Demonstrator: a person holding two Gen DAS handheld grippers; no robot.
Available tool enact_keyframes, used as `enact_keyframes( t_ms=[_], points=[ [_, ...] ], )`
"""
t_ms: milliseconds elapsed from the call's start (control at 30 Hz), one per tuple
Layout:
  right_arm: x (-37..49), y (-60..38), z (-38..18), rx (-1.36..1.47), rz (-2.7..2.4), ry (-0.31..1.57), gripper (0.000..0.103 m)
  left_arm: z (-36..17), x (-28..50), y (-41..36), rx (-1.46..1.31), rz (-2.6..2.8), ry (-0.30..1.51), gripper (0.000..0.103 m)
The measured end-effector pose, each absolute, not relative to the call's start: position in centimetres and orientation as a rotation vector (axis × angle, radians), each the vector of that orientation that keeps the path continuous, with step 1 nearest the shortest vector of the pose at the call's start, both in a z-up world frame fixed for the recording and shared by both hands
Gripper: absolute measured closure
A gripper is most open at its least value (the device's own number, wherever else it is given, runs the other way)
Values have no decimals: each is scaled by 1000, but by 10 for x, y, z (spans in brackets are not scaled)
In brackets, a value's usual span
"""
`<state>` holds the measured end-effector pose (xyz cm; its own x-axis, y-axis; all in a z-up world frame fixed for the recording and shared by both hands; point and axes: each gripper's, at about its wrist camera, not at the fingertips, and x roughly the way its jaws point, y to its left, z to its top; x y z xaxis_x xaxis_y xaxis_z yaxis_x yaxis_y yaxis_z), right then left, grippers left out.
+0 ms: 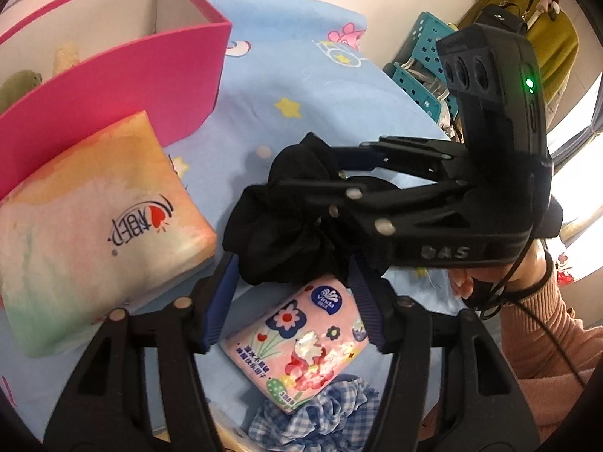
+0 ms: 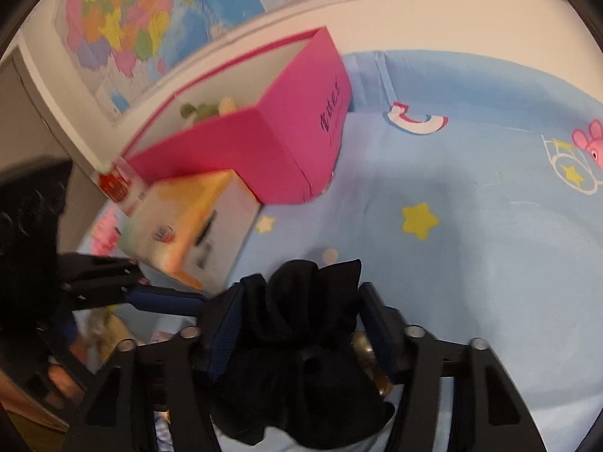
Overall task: Organize soft objects
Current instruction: 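Lift the black cloth with the right gripper and carry it over the box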
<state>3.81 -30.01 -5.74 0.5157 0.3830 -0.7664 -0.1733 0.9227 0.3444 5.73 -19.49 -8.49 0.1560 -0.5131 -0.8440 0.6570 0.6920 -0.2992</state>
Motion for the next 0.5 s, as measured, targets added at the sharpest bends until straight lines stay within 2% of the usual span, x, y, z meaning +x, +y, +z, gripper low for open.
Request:
enact_keyframes(
  t_ms=[33, 67, 133, 233, 500],
  points=[
    [37, -300, -57, 243, 345, 971, 70, -87, 60, -196, 145, -843, 1147, 47],
    [36, -301, -56, 245, 349, 967, 72, -89, 61, -196, 137, -844, 1157, 51],
    [32, -303, -50, 241, 348, 949, 83, -90, 63, -196, 122, -852, 1170, 58],
    [24, -305, -36, 255, 363, 919, 89, -86, 64, -196, 108, -866, 1156, 65],
    [20, -298, 15, 243, 439, 795, 92, -42, 66, -181, 66, -873, 1035, 66]
  ],
)
